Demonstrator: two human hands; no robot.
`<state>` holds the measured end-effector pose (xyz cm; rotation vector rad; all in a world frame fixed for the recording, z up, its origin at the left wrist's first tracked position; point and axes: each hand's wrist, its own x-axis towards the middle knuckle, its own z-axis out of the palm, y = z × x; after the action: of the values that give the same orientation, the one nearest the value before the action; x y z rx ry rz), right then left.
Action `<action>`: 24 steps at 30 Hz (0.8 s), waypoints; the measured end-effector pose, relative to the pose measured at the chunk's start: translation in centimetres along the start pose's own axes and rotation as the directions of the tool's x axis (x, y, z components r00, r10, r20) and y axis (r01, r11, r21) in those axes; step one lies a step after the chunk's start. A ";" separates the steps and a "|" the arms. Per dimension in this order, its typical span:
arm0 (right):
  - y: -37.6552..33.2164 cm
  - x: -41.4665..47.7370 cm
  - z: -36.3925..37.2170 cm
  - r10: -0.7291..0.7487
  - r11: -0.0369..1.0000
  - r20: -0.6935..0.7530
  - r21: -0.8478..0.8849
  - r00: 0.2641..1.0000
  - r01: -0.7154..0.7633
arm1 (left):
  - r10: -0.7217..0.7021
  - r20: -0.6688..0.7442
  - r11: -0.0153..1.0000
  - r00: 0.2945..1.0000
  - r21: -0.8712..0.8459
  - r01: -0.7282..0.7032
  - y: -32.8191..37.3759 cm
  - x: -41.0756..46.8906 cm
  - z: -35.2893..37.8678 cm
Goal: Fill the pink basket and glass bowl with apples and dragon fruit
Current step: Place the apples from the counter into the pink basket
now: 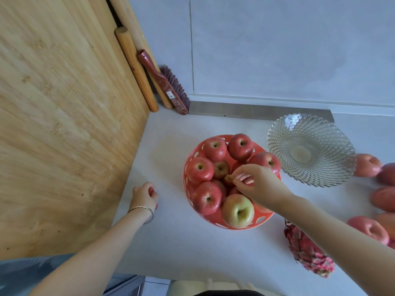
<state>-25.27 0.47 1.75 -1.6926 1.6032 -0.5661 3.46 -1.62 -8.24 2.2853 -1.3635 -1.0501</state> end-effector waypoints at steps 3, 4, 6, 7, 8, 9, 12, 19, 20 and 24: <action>-0.7 -0.9 -0.3 -0.026 0.995 -0.031 0.092 0.999 0.028 | -0.022 -0.020 0.913 1.000 -0.407 0.011 4.3 -2.3 -1.3; -1.2 -1.2 -0.3 -0.051 0.992 -0.025 0.115 0.998 0.054 | 0.044 0.010 0.886 0.999 -0.463 -0.035 5.9 -3.4 -2.0; -2.6 -1.5 -0.2 -0.146 0.980 -0.009 0.137 0.989 0.146 | 0.203 0.141 0.828 0.969 -0.554 -0.093 8.9 -6.0 -3.3; -3.2 -1.5 -0.1 -0.196 0.970 -0.002 0.143 0.981 0.194 | 0.270 0.231 0.803 0.935 -0.590 -0.086 10.1 -7.2 -3.8; -3.7 -1.4 0.1 -0.236 0.962 0.005 0.145 0.972 0.233 | 0.320 0.319 0.790 0.892 -0.609 -0.066 11.2 -8.3 -4.1; -4.0 -1.3 0.4 -0.262 0.956 0.010 0.142 0.965 0.258 | 0.345 0.391 0.790 0.854 -0.612 -0.039 12.1 -9.4 -4.0; -4.3 -1.1 1.1 -0.258 0.964 0.033 0.076 0.966 0.254 | 0.312 0.454 0.840 0.835 -0.542 -0.018 13.2 -11.2 -3.0; -2.9 -3.3 3.9 -0.256 0.960 0.025 -0.114 0.966 0.257 | 0.175 0.453 0.934 0.874 -0.357 -0.001 10.5 -11.3 -2.7; -2.6 -3.5 4.5 -0.233 0.948 0.062 -0.208 0.970 0.241 | 0.157 0.406 0.924 0.900 -0.383 0.012 10.0 -11.1 -2.7; -1.8 -4.7 5.7 -0.253 0.775 0.141 -0.562 0.957 0.287 | 0.077 0.289 0.894 0.954 -0.443 0.062 8.1 -9.9 -2.5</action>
<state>-20.45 6.11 0.21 -2.3977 1.5944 -0.1505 -2.94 2.32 2.48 1.8317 -1.0758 -1.5739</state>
